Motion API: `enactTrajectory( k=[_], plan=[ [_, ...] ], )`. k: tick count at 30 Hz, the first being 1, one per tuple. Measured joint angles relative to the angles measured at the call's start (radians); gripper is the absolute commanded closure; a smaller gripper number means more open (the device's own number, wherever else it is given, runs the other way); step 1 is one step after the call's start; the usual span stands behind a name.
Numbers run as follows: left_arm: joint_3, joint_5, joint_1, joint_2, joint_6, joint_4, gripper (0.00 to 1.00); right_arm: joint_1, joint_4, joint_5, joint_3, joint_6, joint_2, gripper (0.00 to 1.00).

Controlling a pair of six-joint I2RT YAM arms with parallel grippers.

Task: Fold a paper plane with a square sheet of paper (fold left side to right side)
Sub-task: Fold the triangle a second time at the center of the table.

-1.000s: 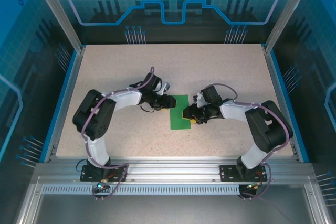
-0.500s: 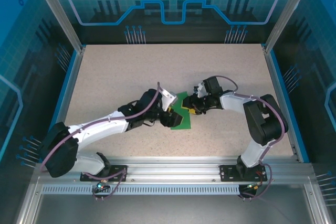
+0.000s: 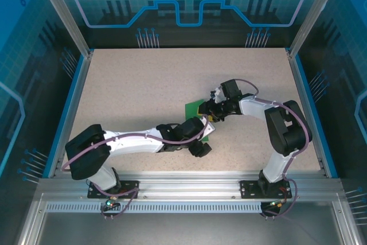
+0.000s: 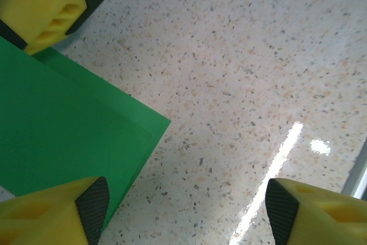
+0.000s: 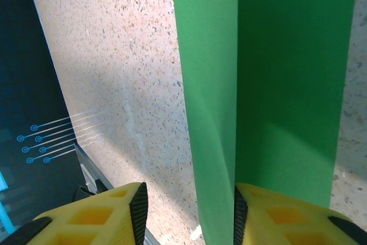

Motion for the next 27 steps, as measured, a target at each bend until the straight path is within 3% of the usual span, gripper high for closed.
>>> enactTrajectory(
  k=[16, 19, 27],
  plan=[
    [0.098, -0.158, -0.007, 0.169, 0.006, -0.036, 0.24, -0.001, -0.001, 0.0, 0.0, 0.001, 0.006, 0.56],
    [0.114, -0.175, -0.007, 0.185, 0.01, -0.038, 0.3, -0.001, 0.0, 0.0, 0.0, 0.001, 0.007, 0.56],
    [0.121, -0.2, -0.007, 0.193, 0.026, -0.045, 0.59, -0.001, 0.001, 0.0, 0.0, 0.0, 0.017, 0.56]
  ],
)
